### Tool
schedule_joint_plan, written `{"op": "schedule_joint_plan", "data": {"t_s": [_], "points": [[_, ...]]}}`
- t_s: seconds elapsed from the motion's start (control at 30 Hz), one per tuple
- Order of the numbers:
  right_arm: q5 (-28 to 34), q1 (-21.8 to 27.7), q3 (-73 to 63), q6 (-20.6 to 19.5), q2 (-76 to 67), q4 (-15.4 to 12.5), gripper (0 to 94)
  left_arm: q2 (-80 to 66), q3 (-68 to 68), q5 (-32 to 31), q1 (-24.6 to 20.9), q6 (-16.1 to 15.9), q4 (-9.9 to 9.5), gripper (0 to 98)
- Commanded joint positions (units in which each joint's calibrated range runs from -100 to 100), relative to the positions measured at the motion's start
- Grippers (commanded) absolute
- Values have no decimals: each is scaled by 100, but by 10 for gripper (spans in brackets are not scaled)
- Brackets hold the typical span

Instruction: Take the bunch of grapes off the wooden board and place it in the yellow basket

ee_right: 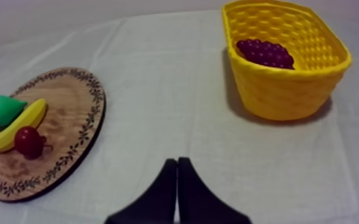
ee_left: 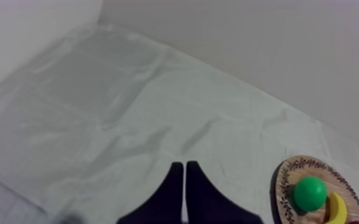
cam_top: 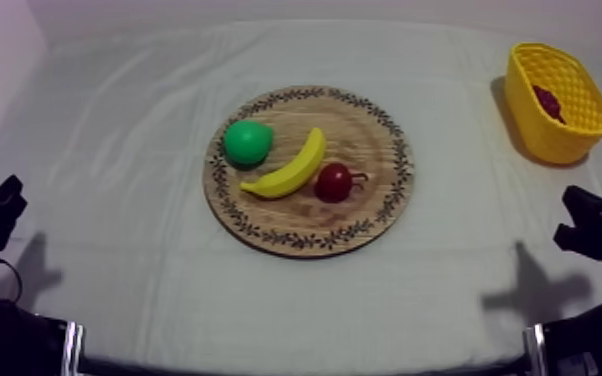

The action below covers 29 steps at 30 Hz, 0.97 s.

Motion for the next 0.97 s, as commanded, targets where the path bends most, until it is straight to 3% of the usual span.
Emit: {"op": "schedule_joint_plan", "data": {"t_s": [0.0, 0.33, 0.93], "points": [[-87, 46, 13, 65, -6, -57, 5, 5, 0, 2, 0, 0, -3, 1], [-209, 108, 45, 1011, -24, -89, 6, 5, 0, 2, 0, -1, -3, 1], [-213, 111, 46, 1052, -25, -90, 6, 5, 0, 2, 0, -2, -3, 1]]}}
